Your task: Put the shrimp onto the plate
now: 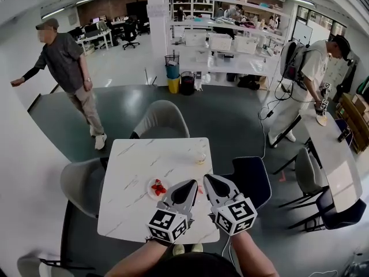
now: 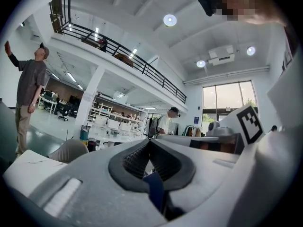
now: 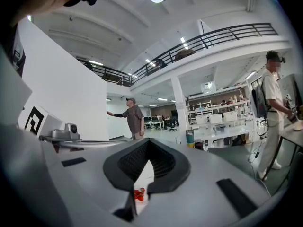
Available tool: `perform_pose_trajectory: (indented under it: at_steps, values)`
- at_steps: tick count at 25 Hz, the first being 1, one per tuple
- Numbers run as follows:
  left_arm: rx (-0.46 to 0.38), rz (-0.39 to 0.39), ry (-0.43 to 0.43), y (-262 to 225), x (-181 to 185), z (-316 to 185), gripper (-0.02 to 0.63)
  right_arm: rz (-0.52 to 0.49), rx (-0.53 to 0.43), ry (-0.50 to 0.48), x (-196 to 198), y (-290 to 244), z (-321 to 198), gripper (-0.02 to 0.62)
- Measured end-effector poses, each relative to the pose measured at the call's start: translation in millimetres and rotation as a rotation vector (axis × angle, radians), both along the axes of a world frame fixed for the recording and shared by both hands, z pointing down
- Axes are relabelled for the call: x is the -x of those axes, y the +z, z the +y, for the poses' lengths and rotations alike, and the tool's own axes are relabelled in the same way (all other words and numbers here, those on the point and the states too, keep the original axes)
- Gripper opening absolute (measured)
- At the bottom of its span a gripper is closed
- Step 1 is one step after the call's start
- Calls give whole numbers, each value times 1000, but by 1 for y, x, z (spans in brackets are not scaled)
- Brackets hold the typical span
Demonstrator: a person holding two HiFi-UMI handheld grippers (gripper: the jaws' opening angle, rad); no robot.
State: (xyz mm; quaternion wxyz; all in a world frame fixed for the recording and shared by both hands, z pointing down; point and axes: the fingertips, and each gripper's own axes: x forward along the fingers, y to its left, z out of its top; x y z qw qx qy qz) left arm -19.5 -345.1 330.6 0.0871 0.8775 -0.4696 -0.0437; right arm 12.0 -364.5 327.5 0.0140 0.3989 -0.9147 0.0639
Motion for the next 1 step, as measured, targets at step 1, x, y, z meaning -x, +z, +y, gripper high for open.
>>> perform_pose_trajectory:
  at_steps: [1]
  values:
    - [0,0,0,0,1,0,8,1,0,0,1,0,0,0]
